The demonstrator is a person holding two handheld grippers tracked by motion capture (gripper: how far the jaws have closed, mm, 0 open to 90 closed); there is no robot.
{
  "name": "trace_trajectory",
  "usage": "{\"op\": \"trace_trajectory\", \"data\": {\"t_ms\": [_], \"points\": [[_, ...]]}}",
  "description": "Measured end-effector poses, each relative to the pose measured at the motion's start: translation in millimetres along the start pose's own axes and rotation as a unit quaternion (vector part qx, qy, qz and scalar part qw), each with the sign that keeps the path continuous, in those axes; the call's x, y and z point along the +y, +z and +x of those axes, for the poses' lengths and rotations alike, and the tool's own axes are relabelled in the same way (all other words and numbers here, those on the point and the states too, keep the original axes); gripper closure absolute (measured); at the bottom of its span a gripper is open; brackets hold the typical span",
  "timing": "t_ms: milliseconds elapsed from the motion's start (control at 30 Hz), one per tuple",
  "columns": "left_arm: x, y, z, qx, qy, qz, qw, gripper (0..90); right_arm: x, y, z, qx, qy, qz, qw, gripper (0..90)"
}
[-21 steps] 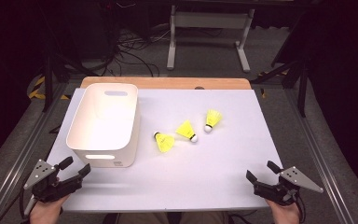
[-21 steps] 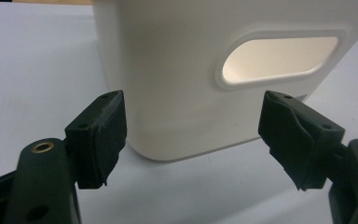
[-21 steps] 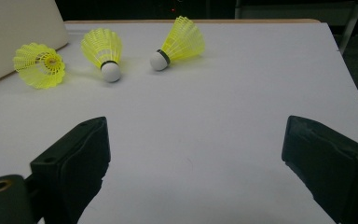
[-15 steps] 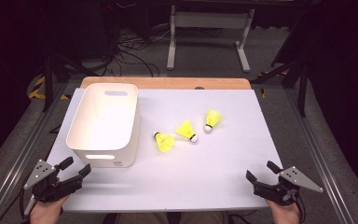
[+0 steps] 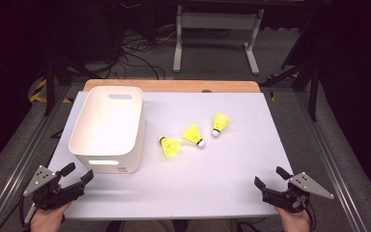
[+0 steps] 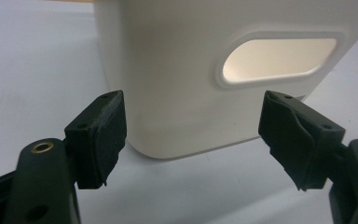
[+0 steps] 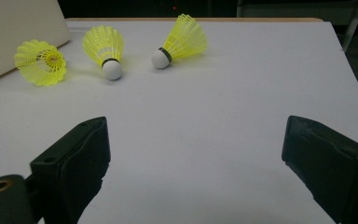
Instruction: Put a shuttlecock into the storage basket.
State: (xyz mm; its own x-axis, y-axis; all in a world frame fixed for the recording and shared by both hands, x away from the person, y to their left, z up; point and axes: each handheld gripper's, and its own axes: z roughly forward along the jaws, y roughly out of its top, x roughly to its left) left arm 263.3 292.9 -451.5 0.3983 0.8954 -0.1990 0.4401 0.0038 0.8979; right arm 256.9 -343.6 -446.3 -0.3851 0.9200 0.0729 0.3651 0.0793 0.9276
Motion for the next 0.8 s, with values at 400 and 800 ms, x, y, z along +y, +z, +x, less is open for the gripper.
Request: {"op": "trace_trajectory", "data": {"t_ms": [400,800], "points": [[3.3,-6.6,5.1,0.014,-0.002,0.001,0.9999,23.9,-0.4,1.1,0.2,0.001,0.002,0.005,1.0,8.5],[5.7,-12.2,14.0,0.024,-0.011,0.004,0.9996,23.7,-0.2,1.3,1.0,0.003,0.002,0.006,1.0,8.4]]}}
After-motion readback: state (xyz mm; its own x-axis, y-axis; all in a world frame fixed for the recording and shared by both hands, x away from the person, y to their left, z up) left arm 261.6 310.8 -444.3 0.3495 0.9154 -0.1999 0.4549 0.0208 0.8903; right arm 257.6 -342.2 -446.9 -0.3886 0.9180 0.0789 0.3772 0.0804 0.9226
